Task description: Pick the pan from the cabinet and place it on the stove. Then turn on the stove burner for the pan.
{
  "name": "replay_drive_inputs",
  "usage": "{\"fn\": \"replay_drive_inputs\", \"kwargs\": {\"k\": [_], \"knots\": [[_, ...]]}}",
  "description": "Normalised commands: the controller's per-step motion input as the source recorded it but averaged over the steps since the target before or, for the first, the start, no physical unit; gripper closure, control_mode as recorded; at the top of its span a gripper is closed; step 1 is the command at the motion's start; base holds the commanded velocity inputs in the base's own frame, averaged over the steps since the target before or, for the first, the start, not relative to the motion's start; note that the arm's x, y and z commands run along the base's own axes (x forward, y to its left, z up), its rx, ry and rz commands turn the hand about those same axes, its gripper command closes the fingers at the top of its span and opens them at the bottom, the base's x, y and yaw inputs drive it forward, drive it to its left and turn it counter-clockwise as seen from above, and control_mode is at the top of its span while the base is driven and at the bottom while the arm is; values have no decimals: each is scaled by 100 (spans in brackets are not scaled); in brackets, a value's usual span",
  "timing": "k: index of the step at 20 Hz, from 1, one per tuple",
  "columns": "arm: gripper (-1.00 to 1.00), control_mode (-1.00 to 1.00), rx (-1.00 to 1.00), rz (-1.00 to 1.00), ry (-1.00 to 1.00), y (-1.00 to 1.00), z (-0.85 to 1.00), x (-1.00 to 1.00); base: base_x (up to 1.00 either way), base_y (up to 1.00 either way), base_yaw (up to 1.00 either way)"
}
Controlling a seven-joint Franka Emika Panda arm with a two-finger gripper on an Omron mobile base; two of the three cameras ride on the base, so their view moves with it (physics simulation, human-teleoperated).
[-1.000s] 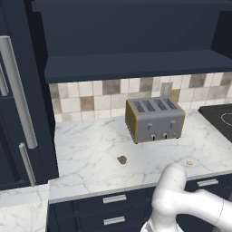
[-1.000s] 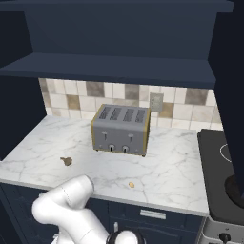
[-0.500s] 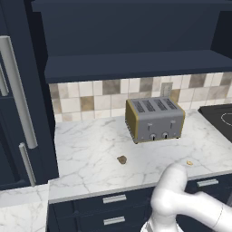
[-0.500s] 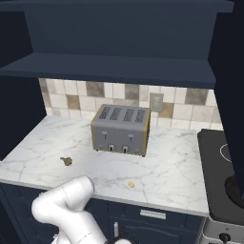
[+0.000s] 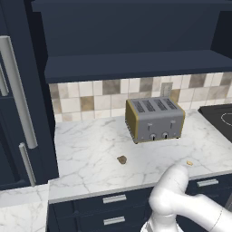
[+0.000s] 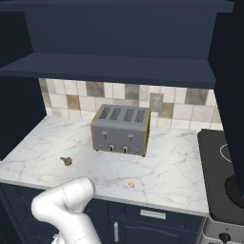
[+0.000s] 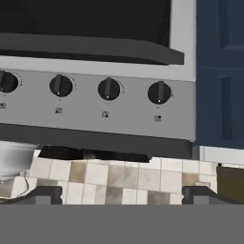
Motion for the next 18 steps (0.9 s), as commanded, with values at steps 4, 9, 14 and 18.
{"fn": "replay_drive_inputs", "kwargs": {"k": [4, 9, 14, 18], "knots": [[-100, -100, 0, -1, 0, 25, 6, 0, 0, 0, 0], [-100, -100, 0, -2, 0, 27, 3, 0, 0, 0, 0], [-100, -100, 0, -3, 0, 26, 0, 0, 0, 0, 0], [-100, -100, 0, -2, 0, 16, 0, 0, 0, 0, 0]]}}
